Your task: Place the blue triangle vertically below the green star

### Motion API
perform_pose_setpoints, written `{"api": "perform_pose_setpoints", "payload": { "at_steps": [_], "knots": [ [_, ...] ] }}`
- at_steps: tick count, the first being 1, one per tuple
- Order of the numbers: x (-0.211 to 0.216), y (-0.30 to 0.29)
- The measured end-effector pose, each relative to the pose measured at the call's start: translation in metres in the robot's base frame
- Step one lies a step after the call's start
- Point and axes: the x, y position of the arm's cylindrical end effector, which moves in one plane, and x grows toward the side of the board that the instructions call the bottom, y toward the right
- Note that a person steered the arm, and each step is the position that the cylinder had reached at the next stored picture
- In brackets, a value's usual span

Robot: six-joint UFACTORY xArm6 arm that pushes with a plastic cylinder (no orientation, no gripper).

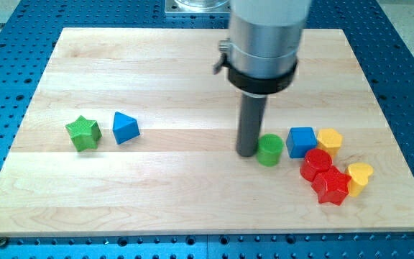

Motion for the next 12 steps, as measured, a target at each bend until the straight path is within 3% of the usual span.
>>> {"api": "perform_pose_setpoints", "payload": {
  "at_steps": [1,2,3,4,5,6,7,8,10,12],
  "knots": [
    [-0.024,0.013],
    [-0.108,-0.03],
    [-0.142,-0.123],
    [-0.143,-0.264],
    [-0.106,-0.365],
    [-0.011,-0.342],
    [0.004,-0.285],
    [-0.032,-0.272],
    [-0.04,-0.27],
    [-0.062,-0.197]
  ]
}}
